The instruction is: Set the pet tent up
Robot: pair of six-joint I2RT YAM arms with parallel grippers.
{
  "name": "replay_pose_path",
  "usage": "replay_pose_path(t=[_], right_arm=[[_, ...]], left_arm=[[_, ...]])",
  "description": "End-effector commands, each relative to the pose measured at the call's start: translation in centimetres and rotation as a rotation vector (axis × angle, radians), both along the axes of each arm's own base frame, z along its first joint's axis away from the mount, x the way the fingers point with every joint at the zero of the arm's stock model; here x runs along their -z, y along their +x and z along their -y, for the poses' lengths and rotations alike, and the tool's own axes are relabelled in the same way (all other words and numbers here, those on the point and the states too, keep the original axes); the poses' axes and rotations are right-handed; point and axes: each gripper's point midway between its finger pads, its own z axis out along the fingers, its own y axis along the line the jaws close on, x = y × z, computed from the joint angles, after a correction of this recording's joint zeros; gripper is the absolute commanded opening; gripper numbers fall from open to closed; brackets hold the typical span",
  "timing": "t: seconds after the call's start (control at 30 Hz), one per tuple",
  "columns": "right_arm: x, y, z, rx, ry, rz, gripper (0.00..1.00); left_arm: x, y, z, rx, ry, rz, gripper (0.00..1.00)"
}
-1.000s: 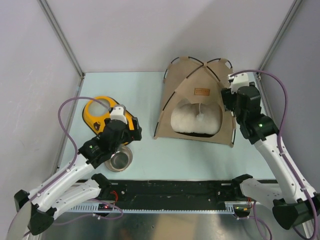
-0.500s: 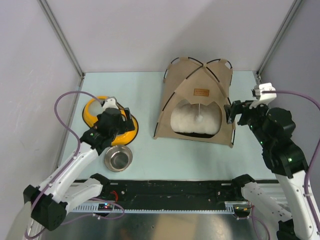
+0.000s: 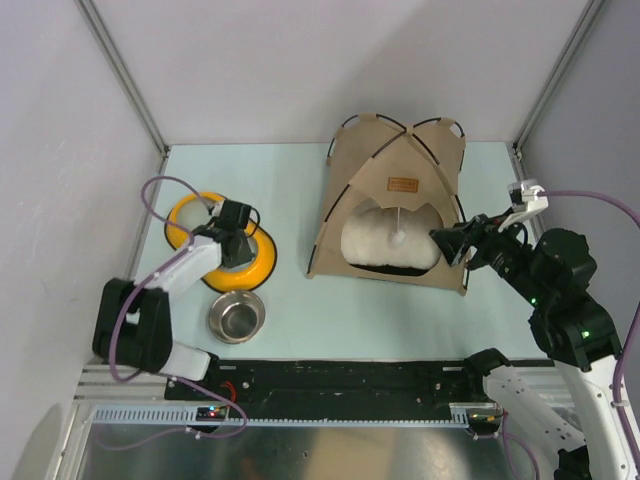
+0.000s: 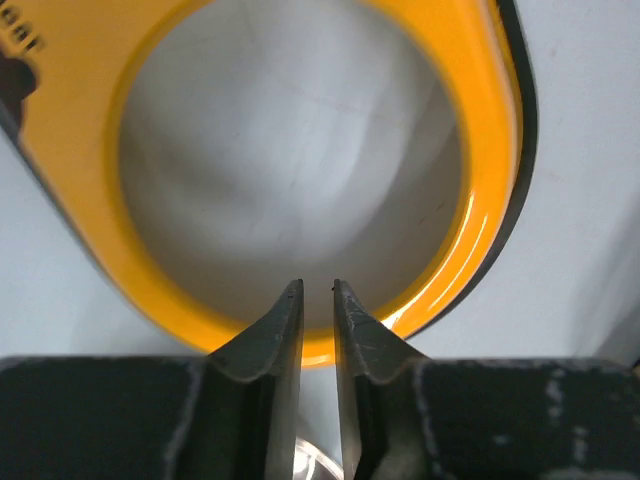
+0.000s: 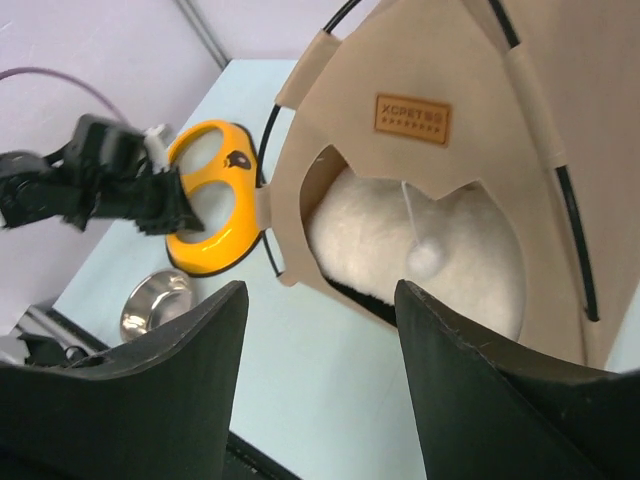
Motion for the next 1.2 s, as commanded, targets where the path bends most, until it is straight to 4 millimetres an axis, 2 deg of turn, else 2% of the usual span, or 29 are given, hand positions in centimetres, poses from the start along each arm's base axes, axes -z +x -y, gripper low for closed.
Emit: replay_pose_path(t=[0.0,0.07,0.17,0.43,0.6,0.73,0.83,0.9,0.93,1.07,1.17], right_arm=[[0.7,-0.5,-1.3,-0.056,0.061,-0.039,0.65],[1.6,-0.2,-1.4,-0.055,0.051,-0.057,0.65],[2.4,0.2,-1.3,-0.044,0.036,-0.07,0.65],[3.3,1.1,-0.9,-0.022,-0.01,-0.071,0.66],[3.6,1.3,-0.8,-0.02,-0.019,-0.079,0.67],[3.3,0.9,-1.0,-0.039,-0.011,-0.067,0.6],[3.1,0.4,-1.1,-0.046,0.002,-0.064,0.6],[3.1,0.2,-1.0,-0.046,0.008,-0.072,0.62],[3.3,0.2,-1.1,-0.05,0.008,-0.08,0.63],[3.7,-0.4,-2.1,-0.109,0.013,-0.104,0.67],[4.1,-0.5,-3.2,-0.145,0.019,-0.117,0.69]], left_arm=[[-1.1,5.8,2.6,-0.009,-0.085,0.065,0.18],[-0.7,7.7,4.2,0.008,-0.113,0.053,0.13],[-0.5,9.4,6.0,0.006,-0.156,0.048,0.12],[0.5,13.0,9.7,-0.013,-0.257,0.033,0.18],[-0.9,15.9,11.3,0.053,-0.281,0.084,0.29],[-2.8,17.4,11.3,0.095,-0.259,0.139,0.32],[-5.1,16.5,10.5,0.103,-0.237,0.187,0.33],[-6.5,14.9,9.5,0.098,-0.22,0.212,0.38],[-7.0,14.1,9.0,0.094,-0.214,0.221,0.43],[-8.1,8.4,6.0,0.056,-0.173,0.229,0.61],[-8.2,3.8,3.6,0.028,-0.138,0.226,0.69]])
